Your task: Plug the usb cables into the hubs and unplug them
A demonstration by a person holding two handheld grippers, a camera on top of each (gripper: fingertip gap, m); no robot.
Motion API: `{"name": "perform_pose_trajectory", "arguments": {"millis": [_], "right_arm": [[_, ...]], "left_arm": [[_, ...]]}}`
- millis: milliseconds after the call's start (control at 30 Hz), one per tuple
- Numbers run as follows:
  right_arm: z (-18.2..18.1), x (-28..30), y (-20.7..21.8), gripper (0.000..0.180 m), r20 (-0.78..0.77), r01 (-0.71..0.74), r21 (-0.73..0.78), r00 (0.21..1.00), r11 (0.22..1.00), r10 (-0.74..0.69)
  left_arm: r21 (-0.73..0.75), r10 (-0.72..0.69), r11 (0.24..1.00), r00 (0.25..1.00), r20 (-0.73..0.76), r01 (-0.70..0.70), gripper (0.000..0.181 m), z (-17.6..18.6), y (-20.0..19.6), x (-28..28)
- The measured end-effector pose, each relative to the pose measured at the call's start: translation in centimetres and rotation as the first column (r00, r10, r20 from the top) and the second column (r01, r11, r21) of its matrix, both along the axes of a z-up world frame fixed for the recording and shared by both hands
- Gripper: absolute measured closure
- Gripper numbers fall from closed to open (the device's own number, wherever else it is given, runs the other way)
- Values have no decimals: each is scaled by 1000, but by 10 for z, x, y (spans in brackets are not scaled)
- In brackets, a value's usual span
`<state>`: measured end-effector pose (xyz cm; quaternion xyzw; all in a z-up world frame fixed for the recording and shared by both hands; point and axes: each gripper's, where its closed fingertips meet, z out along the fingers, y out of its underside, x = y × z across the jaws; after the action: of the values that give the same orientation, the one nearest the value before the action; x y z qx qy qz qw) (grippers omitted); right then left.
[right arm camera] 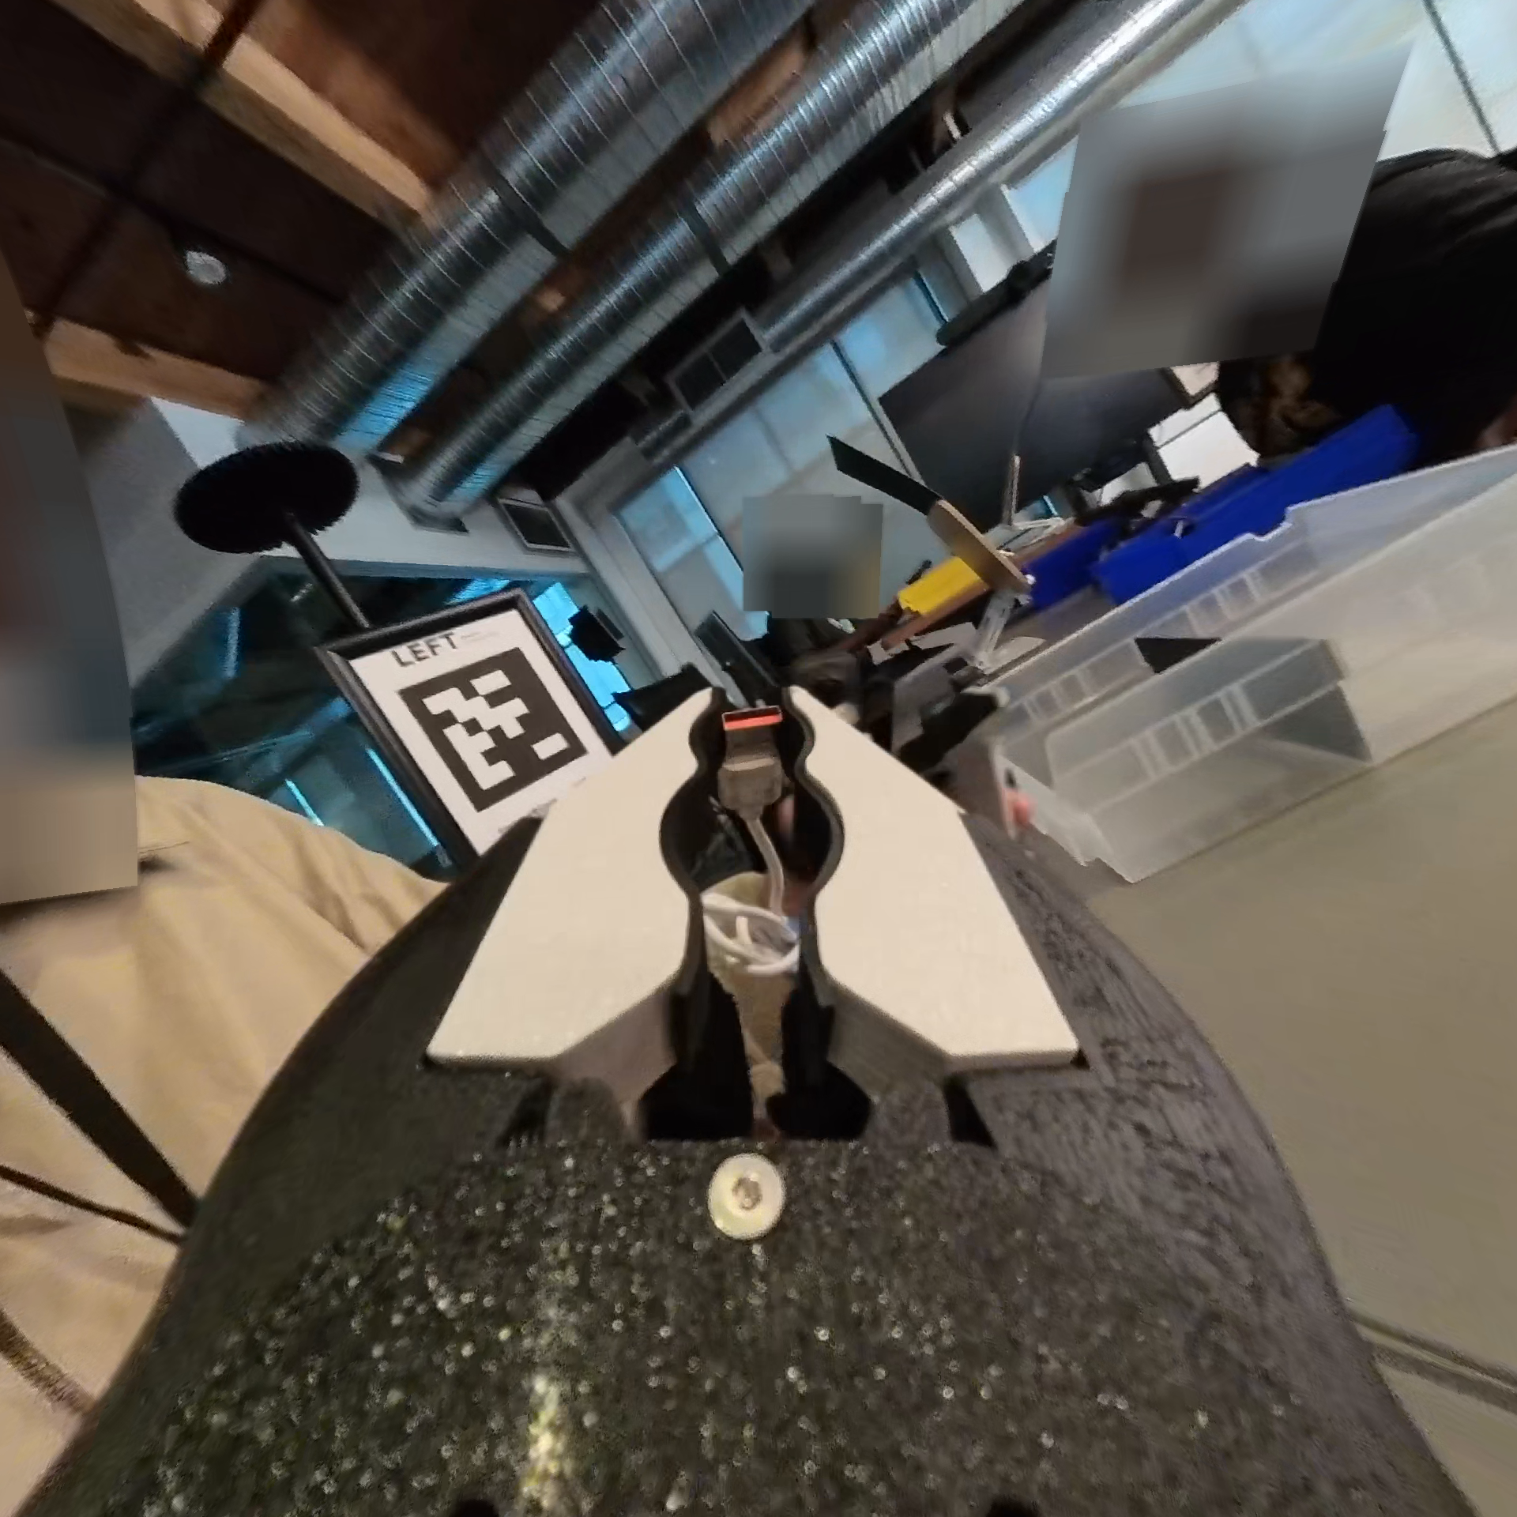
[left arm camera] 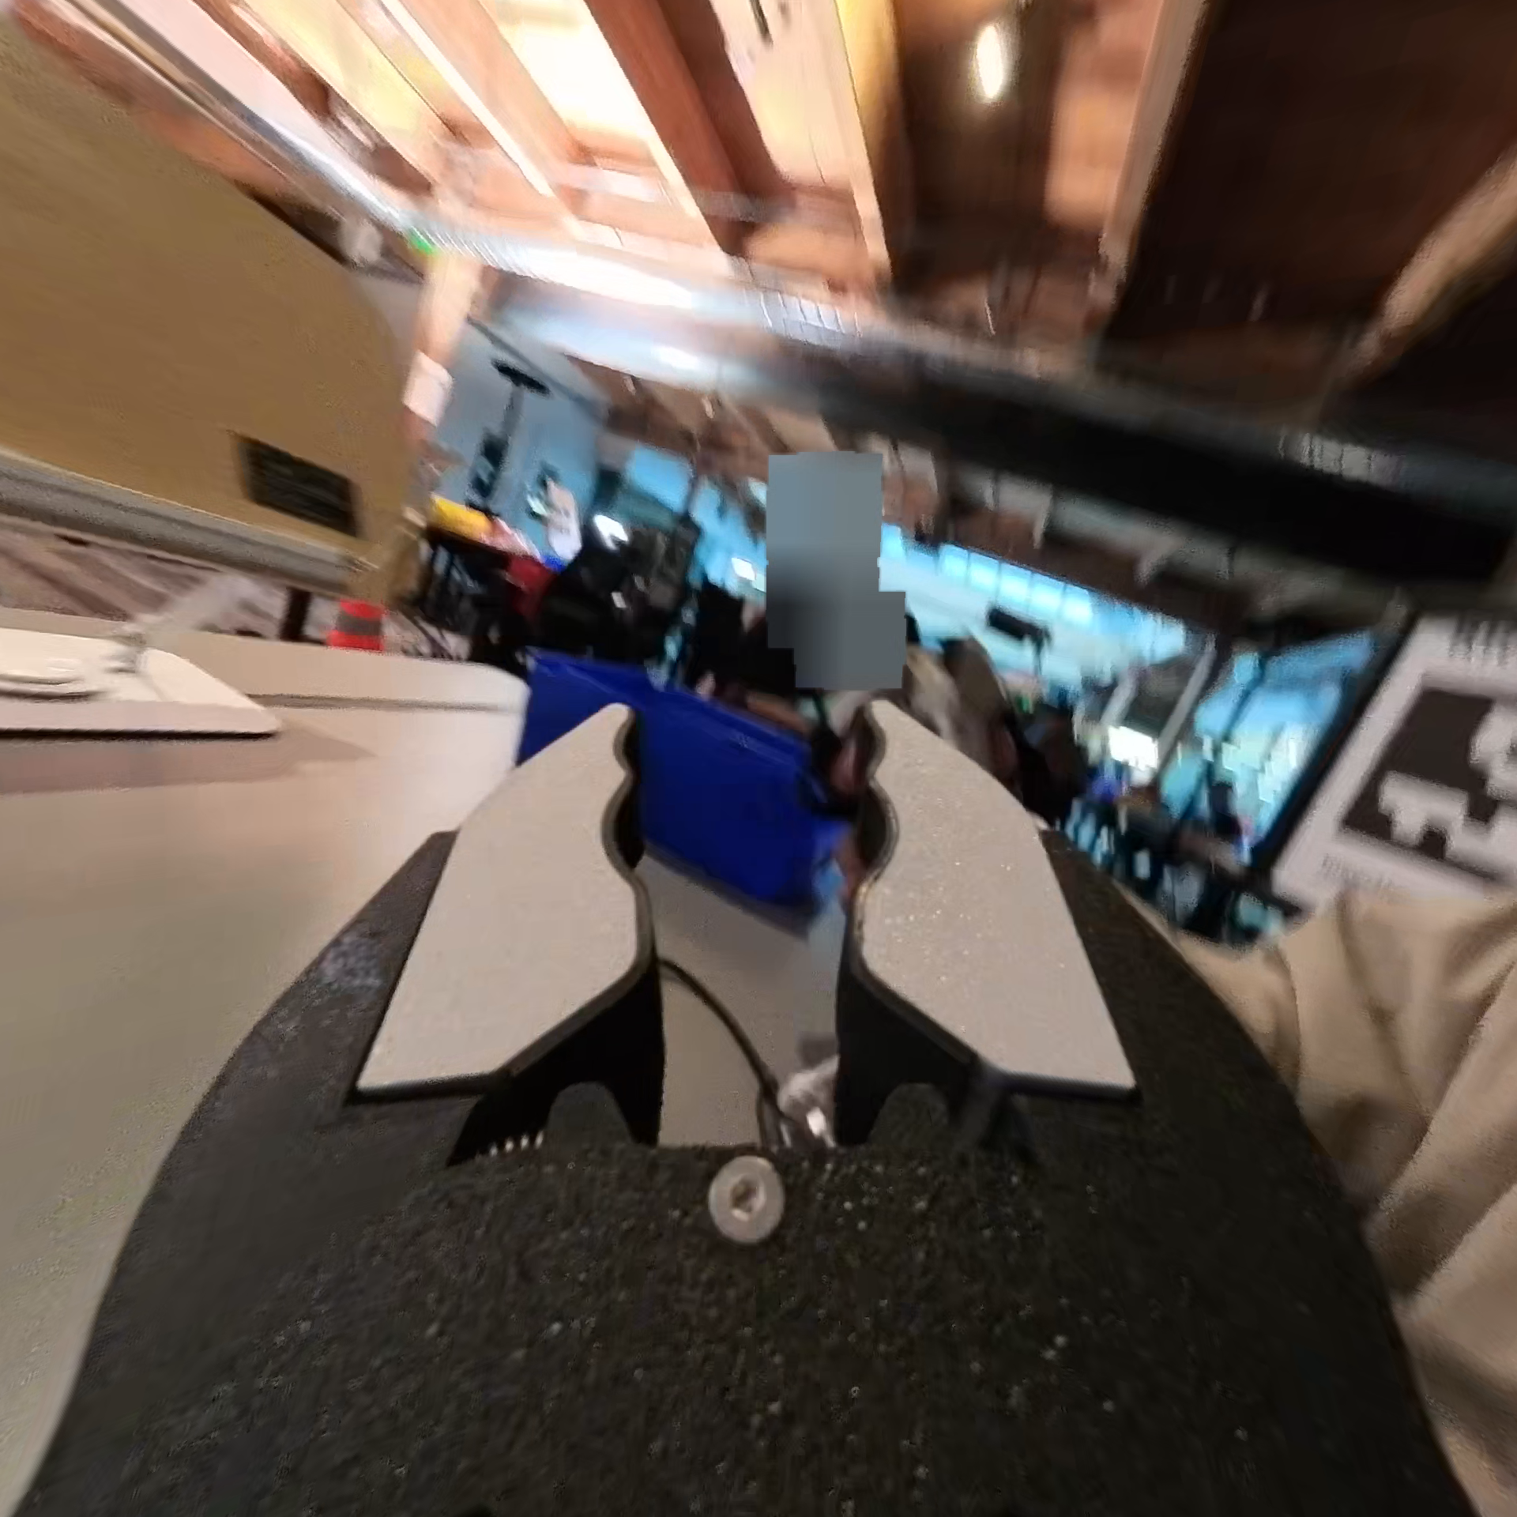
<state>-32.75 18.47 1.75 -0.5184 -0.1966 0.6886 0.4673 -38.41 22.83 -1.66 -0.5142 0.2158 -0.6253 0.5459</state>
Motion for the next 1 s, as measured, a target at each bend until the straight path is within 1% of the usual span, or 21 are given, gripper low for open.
{"name": "perform_pose_trajectory", "arguments": {"millis": [33, 67, 133, 200, 233, 300, 367, 400, 433, 500, 567, 633, 733, 867, 933, 1000], "right_arm": [[5, 2, -4, 167, -23, -22, 8, 999, 1000, 23], [11, 3, -8, 168, -51, -52, 11, 997, 999, 53], [23, 2, -16, 168, -123, -122, 2, 985, 993, 121], [32, -7, -25, 168, -172, -181, 7, 969, 983, 179], [34, -14, -28, 168, -176, -195, 11, 965, 981, 194], [33, -25, -29, 168, -161, -183, 18, 970, 983, 184], [28, -25, -22, 168, -136, -132, 26, 982, 991, 134], [30, -18, -19, 168, -155, -103, 41, 982, 994, 108], [28, -12, -14, 167, -148, -57, 44, 987, 997, 63], [22, -3, -8, 167, -118, 7, 65, 993, 998, 1], [17, 2, -5, 167, -111, 36, 76, 993, 996, -27], [13, 3, -1, 167, -96, 79, 95, 993, 992, -70], [7, 2, 2, 166, -95, 102, 89, 991, 991, -94], [-7, -11, 0, 167, -74, 59, 54, 996, 997, -55], [-11, -16, 0, 166, -79, 57, 43, 995, 997, -54], [-13, -18, 0, 167, -78, 56, 43, 996, 998, -52]], "left_arm": [[-40, 49, 998, 998, 35, -48, 135, 2, 15, -17], [-44, 89, 995, 996, 25, -88, 136, 1, 25, -28], [44, 152, 988, 983, -104, -148, 137, -8, 29, -28], [184, 181, 974, 948, -261, -135, 136, -21, 14, -3], [243, 181, 964, 933, -311, -106, 135, -25, 1, 14], [339, 155, 940, 927, -341, -32, 129, -24, -29, 43], [395, 110, 918, 941, -320, 27, 134, -15, -55, 61], [398, 100, 917, 945, -311, 34, 144, -11, -61, 65], [386, 84, 922, 954, -289, 35, 141, -7, -65, 66], [325, 41, 945, 975, -217, 32, 142, 3, -68, 63], [286, 53, 958, 981, -189, 4, 144, 7, -66, 60], [268, 95, 962, 980, -176, -45, 147, 10, -61, 57], [230, 117, 970, 981, -154, -79, 147, 11, -57, 54], [207, 94, 976, 983, -157, -61, 152, 9, -57, 57], [215, 111, 974, 982, -150, -77, 163, 10, -57, 55], [212, 126, 973, 981, -149, -93, 165, 10, -55, 53]]}}
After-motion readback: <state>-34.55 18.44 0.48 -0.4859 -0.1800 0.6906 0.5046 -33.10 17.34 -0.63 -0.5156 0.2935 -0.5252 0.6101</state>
